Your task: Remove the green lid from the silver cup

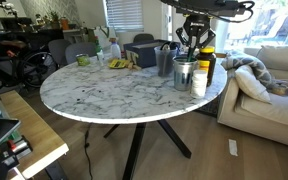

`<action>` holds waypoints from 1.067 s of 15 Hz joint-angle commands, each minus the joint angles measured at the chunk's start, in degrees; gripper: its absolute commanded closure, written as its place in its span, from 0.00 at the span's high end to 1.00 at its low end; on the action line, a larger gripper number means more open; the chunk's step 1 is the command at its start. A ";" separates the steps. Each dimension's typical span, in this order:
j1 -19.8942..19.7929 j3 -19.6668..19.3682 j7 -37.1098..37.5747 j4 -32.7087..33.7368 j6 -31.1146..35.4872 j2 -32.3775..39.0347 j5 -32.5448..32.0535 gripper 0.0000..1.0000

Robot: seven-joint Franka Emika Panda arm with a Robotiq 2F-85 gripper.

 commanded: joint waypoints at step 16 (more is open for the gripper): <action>1.57 0.17 -3.97 0.54 -31.15 -5.05 2.99 0.02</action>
